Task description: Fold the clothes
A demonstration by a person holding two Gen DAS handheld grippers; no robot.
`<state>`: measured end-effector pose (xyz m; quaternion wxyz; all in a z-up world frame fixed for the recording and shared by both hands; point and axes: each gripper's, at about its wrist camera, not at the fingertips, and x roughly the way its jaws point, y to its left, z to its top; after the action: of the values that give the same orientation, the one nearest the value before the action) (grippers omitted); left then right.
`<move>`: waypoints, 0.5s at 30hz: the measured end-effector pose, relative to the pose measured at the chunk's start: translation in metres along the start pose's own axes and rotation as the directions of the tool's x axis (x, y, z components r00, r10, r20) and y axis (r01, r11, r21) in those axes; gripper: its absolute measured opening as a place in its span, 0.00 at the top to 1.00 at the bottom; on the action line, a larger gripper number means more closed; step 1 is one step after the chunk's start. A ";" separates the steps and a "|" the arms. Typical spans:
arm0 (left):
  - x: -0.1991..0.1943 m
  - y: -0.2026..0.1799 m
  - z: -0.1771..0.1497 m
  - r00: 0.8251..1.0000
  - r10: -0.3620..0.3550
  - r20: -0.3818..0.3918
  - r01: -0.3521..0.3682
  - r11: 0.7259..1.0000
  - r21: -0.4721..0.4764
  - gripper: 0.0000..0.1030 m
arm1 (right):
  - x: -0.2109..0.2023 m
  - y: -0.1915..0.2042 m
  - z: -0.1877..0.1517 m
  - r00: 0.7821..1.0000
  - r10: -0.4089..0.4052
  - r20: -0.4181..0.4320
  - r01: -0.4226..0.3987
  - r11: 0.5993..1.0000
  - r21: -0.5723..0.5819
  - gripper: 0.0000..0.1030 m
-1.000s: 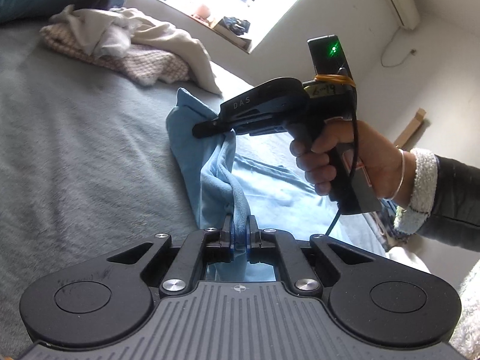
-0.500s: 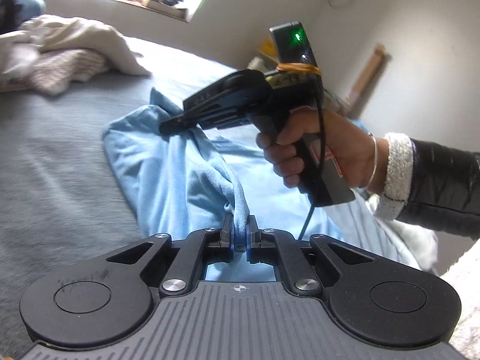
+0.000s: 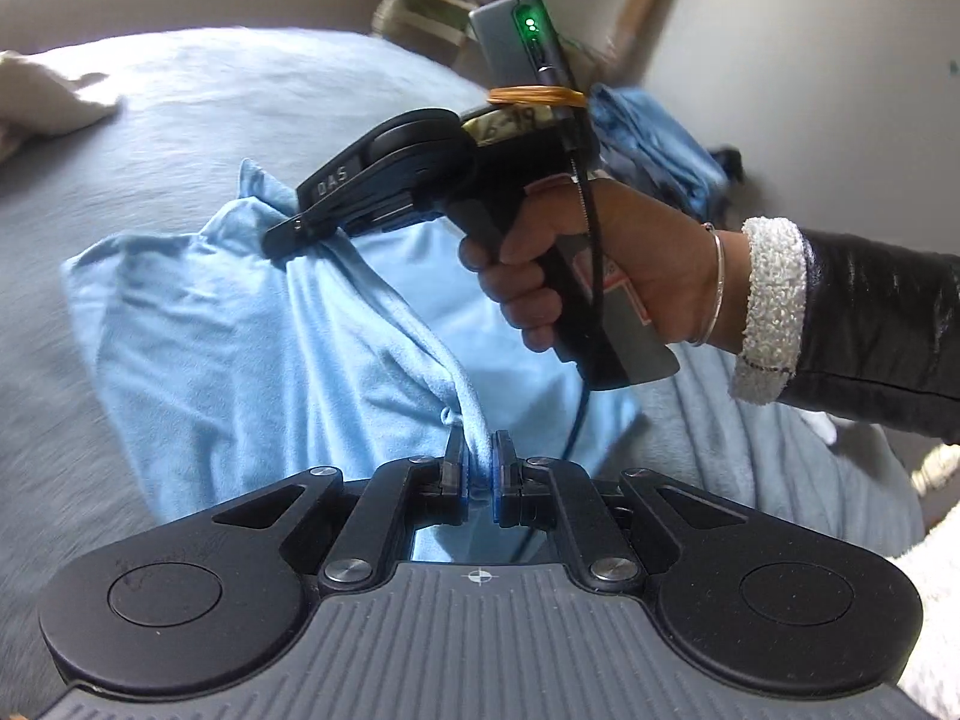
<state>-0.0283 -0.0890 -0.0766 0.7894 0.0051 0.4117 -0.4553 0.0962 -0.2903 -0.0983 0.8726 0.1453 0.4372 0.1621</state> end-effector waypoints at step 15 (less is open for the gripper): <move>0.071 -0.049 0.046 0.985 -0.027 -0.172 0.049 0.991 0.126 0.96 | -0.026 -0.095 -0.006 0.996 0.054 0.078 -0.062 0.993 0.103 0.95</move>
<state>-0.0168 -0.1858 -0.0745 0.7407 0.0873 0.4470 -0.4939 0.0917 -0.3863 -0.1208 0.8745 0.2099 0.4077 0.1583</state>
